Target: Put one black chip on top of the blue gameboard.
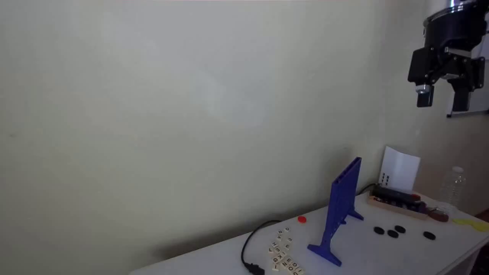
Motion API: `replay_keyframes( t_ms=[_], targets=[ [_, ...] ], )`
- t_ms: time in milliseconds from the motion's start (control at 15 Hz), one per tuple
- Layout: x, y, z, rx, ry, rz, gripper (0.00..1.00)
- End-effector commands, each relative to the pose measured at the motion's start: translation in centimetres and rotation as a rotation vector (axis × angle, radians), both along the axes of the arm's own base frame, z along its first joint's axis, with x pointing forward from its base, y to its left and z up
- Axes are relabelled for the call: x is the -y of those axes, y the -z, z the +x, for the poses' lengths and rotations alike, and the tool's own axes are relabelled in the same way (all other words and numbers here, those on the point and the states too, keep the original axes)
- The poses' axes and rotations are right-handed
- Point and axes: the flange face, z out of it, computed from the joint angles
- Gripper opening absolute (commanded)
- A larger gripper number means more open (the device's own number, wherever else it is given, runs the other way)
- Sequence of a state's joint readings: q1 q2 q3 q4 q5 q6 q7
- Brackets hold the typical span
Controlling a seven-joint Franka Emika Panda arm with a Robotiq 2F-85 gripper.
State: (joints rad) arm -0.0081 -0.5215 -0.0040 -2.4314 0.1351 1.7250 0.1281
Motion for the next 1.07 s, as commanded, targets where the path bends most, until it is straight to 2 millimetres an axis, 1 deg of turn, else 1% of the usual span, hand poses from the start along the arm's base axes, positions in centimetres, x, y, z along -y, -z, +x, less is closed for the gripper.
replay_keyframes(
  t_ms=[0, 333, 400, 467, 533, 667, 800, 933, 1000],
  targets=[
    [0.0, 0.0, 0.0, -0.001, 0.0, 0.0, 1.0],
    [0.0, 0.0, 0.0, -0.001, 0.0, 0.0, 1.0],
    [0.6, 0.6, 0.4, -0.009, 0.022, -0.012, 1.0],
    [1.9, 1.7, 1.0, -0.034, 0.05, -0.013, 1.0],
    [3.1, 2.6, 1.2, -0.05, 0.075, -0.013, 1.0],
    [6.5, 4.5, 1.5, -0.062, 0.159, 0.013, 1.0],
    [9.0, 6.6, 1.9, -0.07, 0.199, 0.029, 1.0],
    [11.0, 9.1, 2.6, -0.055, 0.217, 0.011, 1.0],
    [11.7, 10.7, 3.4, -0.041, 0.205, 0.023, 1.0]
  ],
)
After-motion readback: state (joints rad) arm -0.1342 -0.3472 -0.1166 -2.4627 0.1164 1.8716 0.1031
